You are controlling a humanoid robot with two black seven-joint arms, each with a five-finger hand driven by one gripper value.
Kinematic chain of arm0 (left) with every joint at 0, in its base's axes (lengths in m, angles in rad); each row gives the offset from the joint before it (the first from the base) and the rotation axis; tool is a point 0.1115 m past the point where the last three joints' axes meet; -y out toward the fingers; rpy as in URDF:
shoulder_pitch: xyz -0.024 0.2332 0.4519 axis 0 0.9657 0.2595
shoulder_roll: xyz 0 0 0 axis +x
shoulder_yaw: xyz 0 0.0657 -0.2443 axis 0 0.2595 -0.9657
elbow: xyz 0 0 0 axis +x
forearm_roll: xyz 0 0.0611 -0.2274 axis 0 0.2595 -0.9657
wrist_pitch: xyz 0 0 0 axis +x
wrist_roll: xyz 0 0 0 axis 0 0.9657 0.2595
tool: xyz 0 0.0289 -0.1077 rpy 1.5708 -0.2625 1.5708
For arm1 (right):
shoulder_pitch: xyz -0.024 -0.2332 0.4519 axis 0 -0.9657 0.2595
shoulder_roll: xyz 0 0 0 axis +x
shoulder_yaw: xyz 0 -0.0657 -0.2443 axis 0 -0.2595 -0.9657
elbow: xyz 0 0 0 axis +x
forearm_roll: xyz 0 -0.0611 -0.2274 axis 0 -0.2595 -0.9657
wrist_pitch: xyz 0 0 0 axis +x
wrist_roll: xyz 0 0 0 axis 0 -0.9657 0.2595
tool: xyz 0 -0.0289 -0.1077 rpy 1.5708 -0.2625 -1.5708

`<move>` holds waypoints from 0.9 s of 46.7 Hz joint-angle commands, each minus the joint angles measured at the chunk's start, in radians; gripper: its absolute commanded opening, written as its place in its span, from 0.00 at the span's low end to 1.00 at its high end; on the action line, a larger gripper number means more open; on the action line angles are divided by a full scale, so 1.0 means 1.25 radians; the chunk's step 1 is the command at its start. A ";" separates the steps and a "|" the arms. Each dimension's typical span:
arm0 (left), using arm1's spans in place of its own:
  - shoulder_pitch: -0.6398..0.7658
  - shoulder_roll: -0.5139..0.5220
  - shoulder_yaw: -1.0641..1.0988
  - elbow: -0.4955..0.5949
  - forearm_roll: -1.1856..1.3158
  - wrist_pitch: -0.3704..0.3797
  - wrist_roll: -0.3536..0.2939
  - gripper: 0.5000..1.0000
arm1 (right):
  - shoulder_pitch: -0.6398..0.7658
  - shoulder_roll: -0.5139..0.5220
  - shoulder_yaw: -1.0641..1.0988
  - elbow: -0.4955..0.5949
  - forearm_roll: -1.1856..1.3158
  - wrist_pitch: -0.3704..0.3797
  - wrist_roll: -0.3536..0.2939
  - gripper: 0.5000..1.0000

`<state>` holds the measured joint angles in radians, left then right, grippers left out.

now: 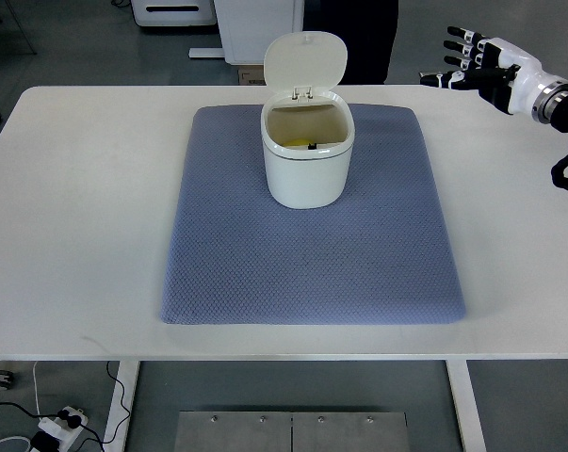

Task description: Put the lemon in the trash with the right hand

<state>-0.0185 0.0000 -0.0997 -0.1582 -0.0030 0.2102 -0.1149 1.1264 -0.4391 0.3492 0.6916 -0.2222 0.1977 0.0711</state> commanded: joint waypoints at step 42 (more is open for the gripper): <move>0.000 0.000 0.000 0.000 0.000 0.000 0.000 1.00 | -0.274 0.177 0.564 -0.006 0.001 0.000 -0.002 1.00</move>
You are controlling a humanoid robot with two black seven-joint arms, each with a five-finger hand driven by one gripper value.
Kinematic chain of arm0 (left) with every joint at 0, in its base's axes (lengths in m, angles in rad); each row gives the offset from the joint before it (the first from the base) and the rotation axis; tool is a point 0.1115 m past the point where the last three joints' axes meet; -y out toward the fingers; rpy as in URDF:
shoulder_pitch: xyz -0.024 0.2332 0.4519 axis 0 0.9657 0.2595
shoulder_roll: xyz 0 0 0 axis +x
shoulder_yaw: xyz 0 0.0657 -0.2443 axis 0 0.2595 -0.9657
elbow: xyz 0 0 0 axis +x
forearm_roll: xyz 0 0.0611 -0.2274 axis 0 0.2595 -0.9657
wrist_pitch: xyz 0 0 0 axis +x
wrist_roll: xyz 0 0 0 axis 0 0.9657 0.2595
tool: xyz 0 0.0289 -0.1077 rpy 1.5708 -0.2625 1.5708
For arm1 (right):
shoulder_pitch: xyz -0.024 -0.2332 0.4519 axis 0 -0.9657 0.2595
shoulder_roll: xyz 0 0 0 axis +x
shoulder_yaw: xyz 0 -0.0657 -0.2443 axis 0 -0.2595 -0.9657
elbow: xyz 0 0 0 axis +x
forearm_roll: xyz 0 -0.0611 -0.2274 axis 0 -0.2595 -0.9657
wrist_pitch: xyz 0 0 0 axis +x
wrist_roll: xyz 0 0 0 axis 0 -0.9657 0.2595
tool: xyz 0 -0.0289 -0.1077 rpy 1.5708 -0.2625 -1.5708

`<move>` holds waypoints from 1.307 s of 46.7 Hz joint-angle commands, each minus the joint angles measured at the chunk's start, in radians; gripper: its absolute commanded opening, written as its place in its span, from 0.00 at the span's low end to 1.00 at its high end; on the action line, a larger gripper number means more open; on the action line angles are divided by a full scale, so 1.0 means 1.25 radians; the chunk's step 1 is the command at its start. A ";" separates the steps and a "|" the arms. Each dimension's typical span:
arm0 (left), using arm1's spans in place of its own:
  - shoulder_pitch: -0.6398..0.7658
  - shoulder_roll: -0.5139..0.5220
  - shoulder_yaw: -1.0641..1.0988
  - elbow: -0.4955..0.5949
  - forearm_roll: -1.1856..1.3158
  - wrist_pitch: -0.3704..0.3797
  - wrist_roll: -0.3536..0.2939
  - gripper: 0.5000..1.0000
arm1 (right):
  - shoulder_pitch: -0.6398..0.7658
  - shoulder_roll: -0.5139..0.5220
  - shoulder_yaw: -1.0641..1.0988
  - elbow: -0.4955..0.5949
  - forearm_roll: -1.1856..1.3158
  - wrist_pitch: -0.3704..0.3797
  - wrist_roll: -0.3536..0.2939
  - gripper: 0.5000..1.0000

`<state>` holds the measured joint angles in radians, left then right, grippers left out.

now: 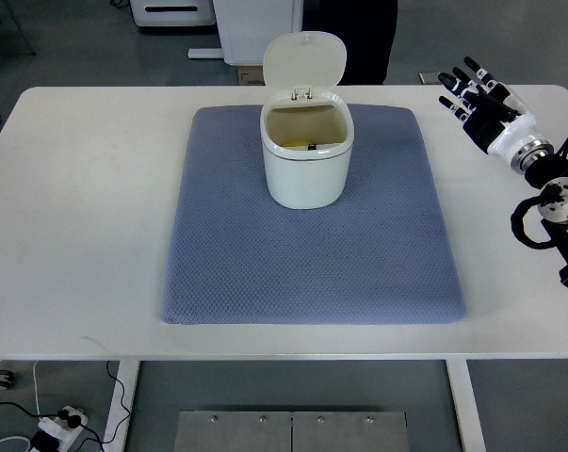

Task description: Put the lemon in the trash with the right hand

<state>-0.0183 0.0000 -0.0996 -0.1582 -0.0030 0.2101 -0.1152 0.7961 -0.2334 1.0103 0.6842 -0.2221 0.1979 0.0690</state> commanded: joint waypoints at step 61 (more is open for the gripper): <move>0.000 0.000 0.000 0.000 0.000 0.000 0.000 1.00 | -0.082 0.151 0.194 -0.044 -0.113 0.020 0.055 1.00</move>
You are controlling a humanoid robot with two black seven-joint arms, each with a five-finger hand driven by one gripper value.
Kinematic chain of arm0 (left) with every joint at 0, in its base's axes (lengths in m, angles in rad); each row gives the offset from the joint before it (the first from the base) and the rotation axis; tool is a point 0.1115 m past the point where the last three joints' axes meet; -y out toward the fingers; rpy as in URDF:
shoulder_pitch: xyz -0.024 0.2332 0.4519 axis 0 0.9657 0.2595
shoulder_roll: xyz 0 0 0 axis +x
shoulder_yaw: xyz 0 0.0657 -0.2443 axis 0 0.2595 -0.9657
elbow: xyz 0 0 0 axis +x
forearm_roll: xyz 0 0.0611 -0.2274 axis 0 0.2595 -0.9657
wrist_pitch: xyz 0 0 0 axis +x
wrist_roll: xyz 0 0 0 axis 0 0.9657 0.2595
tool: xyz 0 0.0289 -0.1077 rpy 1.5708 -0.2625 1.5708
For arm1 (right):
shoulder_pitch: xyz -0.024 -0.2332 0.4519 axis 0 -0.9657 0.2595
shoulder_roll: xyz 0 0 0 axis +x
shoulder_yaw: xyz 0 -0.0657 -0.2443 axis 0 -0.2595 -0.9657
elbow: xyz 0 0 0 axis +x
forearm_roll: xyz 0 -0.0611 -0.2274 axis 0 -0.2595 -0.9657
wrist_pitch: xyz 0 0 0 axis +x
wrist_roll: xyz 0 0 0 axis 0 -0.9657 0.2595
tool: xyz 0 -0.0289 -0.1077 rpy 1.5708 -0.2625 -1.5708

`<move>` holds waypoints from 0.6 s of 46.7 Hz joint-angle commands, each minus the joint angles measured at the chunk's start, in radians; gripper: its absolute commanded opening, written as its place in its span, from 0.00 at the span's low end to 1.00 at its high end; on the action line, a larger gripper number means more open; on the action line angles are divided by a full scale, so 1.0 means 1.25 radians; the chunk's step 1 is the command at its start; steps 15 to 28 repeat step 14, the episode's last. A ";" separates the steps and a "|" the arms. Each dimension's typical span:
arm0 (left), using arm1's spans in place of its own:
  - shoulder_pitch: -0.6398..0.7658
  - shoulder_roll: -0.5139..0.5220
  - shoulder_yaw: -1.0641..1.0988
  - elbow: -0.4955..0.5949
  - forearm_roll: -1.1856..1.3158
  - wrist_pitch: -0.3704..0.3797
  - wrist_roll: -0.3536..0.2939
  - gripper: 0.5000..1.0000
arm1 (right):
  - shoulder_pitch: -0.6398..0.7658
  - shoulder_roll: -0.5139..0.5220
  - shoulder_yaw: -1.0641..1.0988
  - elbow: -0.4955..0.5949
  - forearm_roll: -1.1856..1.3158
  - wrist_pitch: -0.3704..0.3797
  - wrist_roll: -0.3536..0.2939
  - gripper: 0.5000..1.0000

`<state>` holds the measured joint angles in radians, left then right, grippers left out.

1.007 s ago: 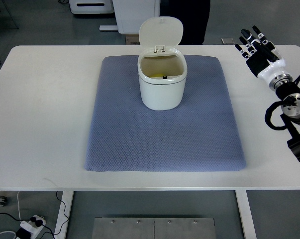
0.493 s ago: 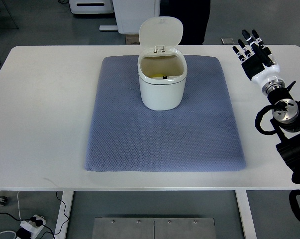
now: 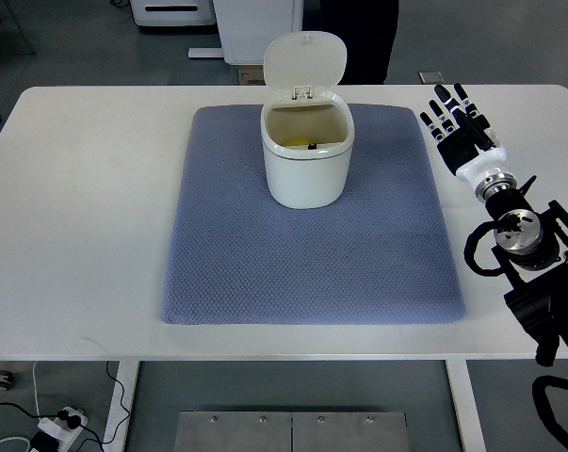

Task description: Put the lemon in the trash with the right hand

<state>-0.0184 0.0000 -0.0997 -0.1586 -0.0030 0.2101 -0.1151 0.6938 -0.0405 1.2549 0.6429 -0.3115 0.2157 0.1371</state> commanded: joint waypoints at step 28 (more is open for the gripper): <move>0.000 0.000 0.000 0.000 0.000 0.000 0.000 1.00 | 0.001 -0.019 -0.025 -0.030 -0.074 0.005 0.020 1.00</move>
